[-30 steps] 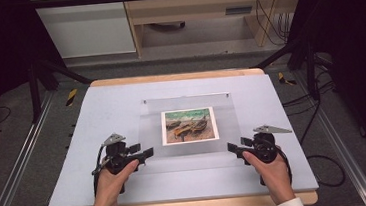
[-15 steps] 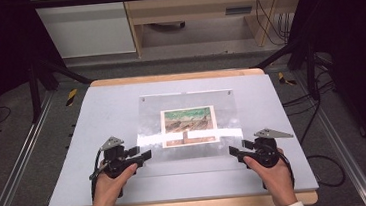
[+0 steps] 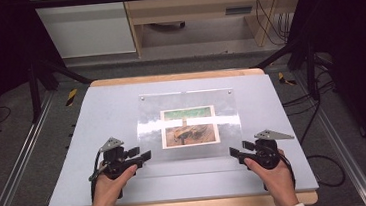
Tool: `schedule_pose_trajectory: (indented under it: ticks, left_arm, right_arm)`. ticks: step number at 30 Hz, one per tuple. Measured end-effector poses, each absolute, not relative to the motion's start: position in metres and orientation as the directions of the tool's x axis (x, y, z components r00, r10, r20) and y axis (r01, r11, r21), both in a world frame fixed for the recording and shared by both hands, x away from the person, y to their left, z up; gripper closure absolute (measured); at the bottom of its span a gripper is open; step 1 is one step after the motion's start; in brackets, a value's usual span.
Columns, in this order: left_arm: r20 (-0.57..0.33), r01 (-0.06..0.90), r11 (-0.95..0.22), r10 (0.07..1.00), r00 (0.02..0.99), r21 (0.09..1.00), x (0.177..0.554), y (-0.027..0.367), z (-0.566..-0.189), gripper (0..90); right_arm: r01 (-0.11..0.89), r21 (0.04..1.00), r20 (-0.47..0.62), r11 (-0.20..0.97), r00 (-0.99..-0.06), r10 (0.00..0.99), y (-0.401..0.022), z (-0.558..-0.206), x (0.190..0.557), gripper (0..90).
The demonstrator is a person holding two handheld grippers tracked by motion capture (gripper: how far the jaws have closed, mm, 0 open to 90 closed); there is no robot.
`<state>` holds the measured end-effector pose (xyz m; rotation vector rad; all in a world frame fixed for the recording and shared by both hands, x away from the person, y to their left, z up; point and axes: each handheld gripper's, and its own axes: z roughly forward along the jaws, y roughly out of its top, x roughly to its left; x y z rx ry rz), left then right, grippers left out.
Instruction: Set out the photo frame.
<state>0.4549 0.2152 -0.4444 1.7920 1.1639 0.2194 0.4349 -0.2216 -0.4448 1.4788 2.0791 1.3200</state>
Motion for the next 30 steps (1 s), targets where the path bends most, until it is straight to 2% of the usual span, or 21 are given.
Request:
schedule_pose_trajectory:
  ticks: [30]
  left_arm:
    - [-0.303,0.602,-0.099,0.793,0.529,0.792,0.445,0.216,-0.443,48.4]
  right_arm:
    - [0.587,0.801,0.212,0.113,-0.456,0.865,-0.220,-0.444,0.421,42.0]
